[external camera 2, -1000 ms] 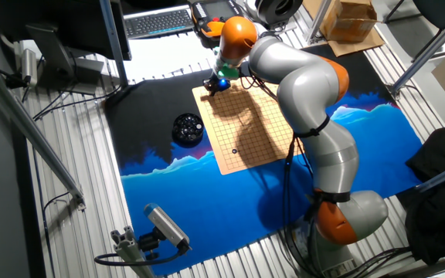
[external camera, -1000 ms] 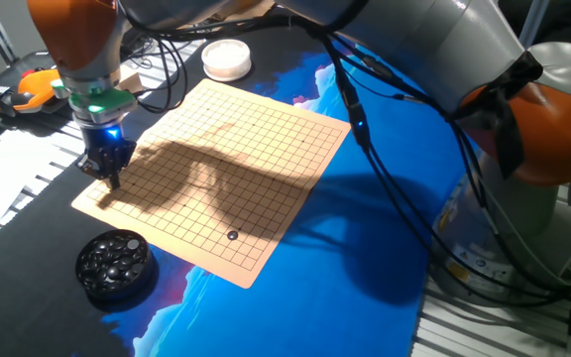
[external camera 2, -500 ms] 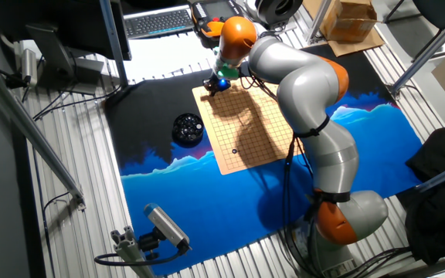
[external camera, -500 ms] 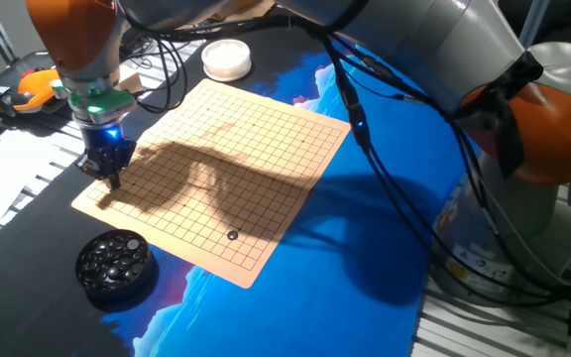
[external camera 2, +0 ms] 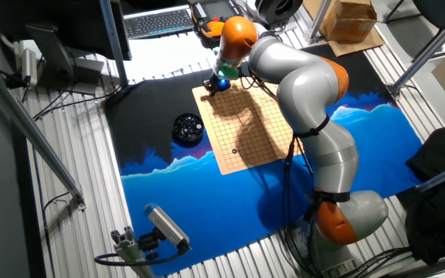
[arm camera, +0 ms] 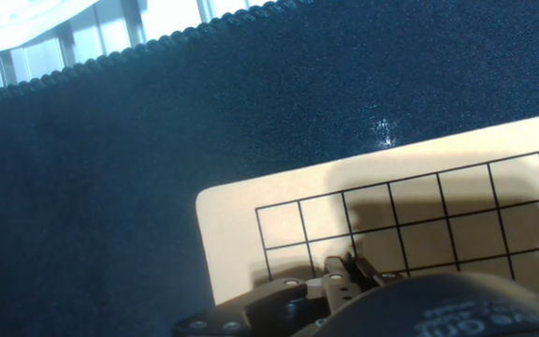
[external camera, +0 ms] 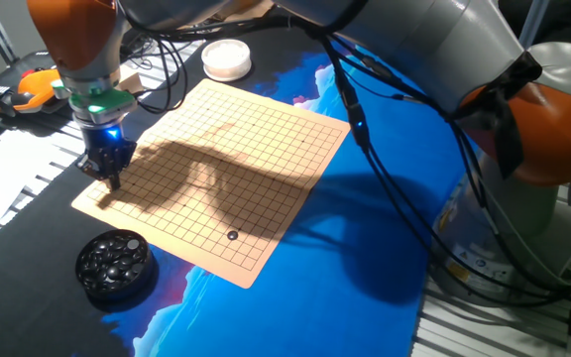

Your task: Play the first move as black on the 3-4 point in the upper right corner of the Go board

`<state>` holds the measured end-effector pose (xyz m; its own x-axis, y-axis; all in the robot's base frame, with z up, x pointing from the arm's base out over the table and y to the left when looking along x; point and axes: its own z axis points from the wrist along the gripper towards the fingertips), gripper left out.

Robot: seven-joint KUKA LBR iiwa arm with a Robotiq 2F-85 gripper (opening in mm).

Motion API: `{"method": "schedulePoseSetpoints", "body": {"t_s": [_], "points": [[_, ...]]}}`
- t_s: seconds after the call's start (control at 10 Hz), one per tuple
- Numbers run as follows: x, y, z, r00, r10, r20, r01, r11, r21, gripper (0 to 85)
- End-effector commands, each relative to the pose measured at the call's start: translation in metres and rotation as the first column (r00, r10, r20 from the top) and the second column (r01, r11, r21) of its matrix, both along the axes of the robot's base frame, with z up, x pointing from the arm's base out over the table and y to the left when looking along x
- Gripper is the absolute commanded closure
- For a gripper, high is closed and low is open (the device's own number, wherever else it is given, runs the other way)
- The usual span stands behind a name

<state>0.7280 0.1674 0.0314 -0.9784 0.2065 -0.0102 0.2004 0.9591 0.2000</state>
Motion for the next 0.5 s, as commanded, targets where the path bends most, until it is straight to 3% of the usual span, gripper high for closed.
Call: {"method": "schedulePoseSetpoints", "body": {"t_s": [0.0, 0.4], "points": [[0.0000, 0.0000, 0.0000, 1.000, 0.000, 0.000, 0.000, 1.000, 0.000, 68.0], [-0.0008, -0.0029, 0.0011, 1.000, 0.001, 0.005, -0.001, 1.000, -0.010, 68.0]]}}
